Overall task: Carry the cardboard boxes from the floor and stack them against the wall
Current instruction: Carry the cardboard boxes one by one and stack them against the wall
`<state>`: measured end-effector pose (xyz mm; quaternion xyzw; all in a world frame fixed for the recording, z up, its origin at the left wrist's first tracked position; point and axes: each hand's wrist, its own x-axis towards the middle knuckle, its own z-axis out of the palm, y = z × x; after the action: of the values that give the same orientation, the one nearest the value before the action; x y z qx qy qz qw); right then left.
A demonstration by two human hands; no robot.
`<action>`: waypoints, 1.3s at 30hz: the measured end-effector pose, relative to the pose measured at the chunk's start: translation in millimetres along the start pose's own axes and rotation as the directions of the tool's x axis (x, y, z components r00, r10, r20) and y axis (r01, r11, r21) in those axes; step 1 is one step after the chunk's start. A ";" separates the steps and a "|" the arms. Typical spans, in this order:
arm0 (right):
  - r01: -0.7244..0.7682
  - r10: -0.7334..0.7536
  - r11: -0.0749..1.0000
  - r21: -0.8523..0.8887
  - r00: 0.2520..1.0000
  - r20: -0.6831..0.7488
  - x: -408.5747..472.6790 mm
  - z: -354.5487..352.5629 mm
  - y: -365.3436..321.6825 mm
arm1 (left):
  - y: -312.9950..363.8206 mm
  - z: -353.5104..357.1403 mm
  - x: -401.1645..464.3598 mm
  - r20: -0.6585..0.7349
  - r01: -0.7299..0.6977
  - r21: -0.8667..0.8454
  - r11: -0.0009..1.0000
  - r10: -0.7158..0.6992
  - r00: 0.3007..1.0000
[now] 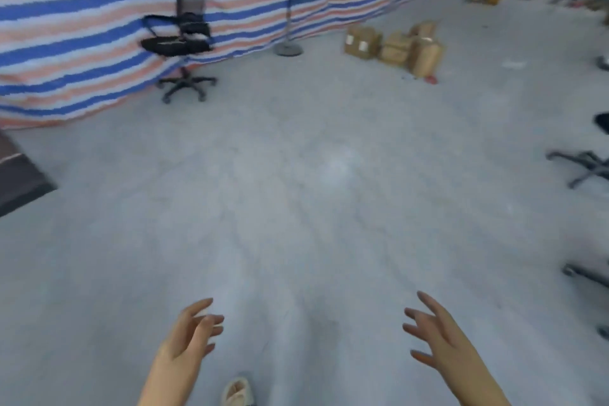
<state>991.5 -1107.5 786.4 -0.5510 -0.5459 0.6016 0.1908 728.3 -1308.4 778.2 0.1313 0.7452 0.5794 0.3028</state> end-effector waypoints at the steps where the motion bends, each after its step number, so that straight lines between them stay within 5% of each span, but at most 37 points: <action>1: -0.020 0.021 0.999 0.030 0.999 -0.038 -3.3 -9.8 6.6 | 4.3 14.4 2.2 0.053 -0.004 0.021 1.000 0.003 0.999; 11: -0.072 0.122 0.976 0.206 0.963 -0.242 6.6 -42.1 29.1 | 34.1 99.3 51.8 0.321 -0.044 0.171 0.984 -0.013 0.947; 25: 0.033 0.036 0.981 0.193 0.938 -0.345 179.2 -21.7 -65.7 | 102.2 143.2 242.0 0.362 -0.091 0.189 0.978 0.016 0.932; 39: -0.051 0.146 0.969 0.240 0.905 -0.400 356.0 -37.7 -123.5 | 152.9 249.5 427.3 0.331 0.000 0.124 0.992 -0.041 0.943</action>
<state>864.5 -753.8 739.3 -0.6679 -0.3928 0.5377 0.3323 520.9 -834.2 758.4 0.2379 0.7186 0.4991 0.4217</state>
